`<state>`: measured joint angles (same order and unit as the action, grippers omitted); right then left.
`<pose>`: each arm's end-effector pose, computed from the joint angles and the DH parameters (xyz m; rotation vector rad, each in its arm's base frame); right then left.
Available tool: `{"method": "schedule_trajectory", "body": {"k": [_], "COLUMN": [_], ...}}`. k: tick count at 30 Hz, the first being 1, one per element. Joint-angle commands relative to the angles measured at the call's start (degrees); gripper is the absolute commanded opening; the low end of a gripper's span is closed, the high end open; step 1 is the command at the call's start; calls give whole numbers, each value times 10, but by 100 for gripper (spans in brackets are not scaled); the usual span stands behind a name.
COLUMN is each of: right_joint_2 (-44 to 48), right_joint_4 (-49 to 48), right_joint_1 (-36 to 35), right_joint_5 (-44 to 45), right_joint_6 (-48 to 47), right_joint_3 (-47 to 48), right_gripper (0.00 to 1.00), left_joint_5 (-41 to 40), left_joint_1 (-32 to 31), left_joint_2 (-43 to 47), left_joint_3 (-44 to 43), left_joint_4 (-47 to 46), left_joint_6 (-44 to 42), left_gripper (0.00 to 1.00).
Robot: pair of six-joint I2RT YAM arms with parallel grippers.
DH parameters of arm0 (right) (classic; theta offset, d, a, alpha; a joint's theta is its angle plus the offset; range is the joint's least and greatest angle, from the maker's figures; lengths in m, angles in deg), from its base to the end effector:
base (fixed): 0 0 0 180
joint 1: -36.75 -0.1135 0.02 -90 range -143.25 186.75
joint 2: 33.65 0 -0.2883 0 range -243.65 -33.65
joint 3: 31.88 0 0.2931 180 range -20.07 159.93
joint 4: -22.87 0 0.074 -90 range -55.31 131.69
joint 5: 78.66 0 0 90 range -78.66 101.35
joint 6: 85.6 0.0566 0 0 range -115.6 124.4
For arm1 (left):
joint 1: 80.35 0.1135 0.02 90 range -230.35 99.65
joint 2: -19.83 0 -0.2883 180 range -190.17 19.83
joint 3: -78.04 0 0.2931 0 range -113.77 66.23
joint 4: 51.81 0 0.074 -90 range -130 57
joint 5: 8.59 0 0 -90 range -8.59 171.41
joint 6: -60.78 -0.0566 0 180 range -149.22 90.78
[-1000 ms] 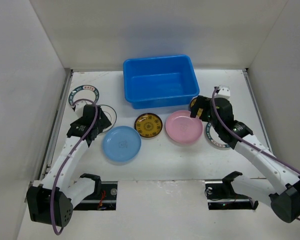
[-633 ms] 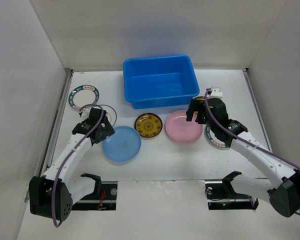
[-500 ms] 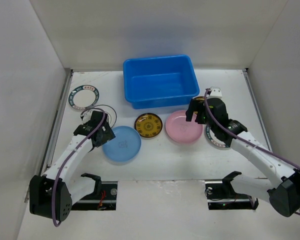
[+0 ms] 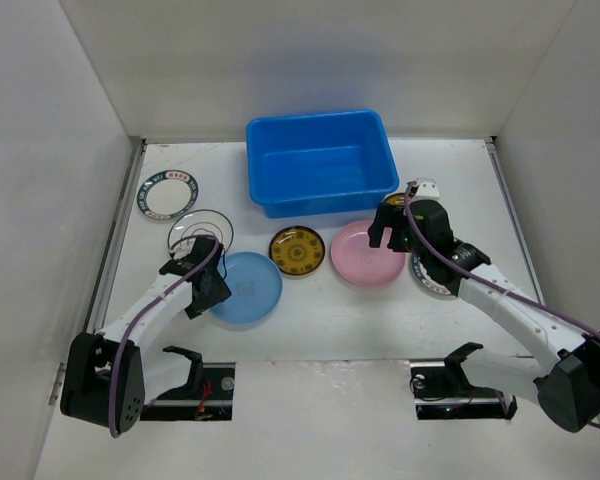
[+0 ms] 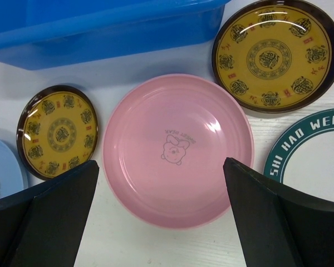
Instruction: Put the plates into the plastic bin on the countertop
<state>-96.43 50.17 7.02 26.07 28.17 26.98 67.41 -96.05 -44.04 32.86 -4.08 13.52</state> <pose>0.2595 0.1316 0.2831 0.0436 2.1088 0.2905 0.2177 -0.0470 0.1603 -0.6896 2.5759 0.0140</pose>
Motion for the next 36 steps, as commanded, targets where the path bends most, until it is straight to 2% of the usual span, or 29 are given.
{"method": "schedule_trajectory", "body": {"k": [1,5,7,8,9,11,18,26,31,36], "right_joint_2": [-4,-7,-8,-8,-9,-13,-30,-52,-56,-35], "right_joint_4": [-33,-33,-33,-33,-33,-34,-40,-47,-42,-26], "right_joint_1": [-6,-7,-7,-7,-7,-7,-12,-19,-19,-19], "right_joint_5": [-6,-6,-6,-6,-6,-6,-6,-7,-11,-11], "right_joint_6": [-1,-3,-3,-3,-4,-5,-6,-9,-14,-17], "right_joint_3": [10,14,16,17,18,23,39,61,71,62], "right_gripper": [100,100,100,100,100,100,100,100,100,100], "left_joint_5": [14,15,15,15,15,14,5,-5,-1,27], "left_joint_1": [-3,-3,-1,1,3,4,4,5,5,5], "left_joint_2": [-6,-13,-14,-14,-12,1,115,191,134,12], "left_joint_3": [19,34,37,38,38,40,-3,-155,-291,-440], "left_joint_4": [-18,-36,-37,-35,-31,-20,80,213,191,87], "left_joint_6": [52,60,63,66,68,72,95,84,51,7], "left_gripper": [55,41,28,16,8,0,0,0,0,0]}}
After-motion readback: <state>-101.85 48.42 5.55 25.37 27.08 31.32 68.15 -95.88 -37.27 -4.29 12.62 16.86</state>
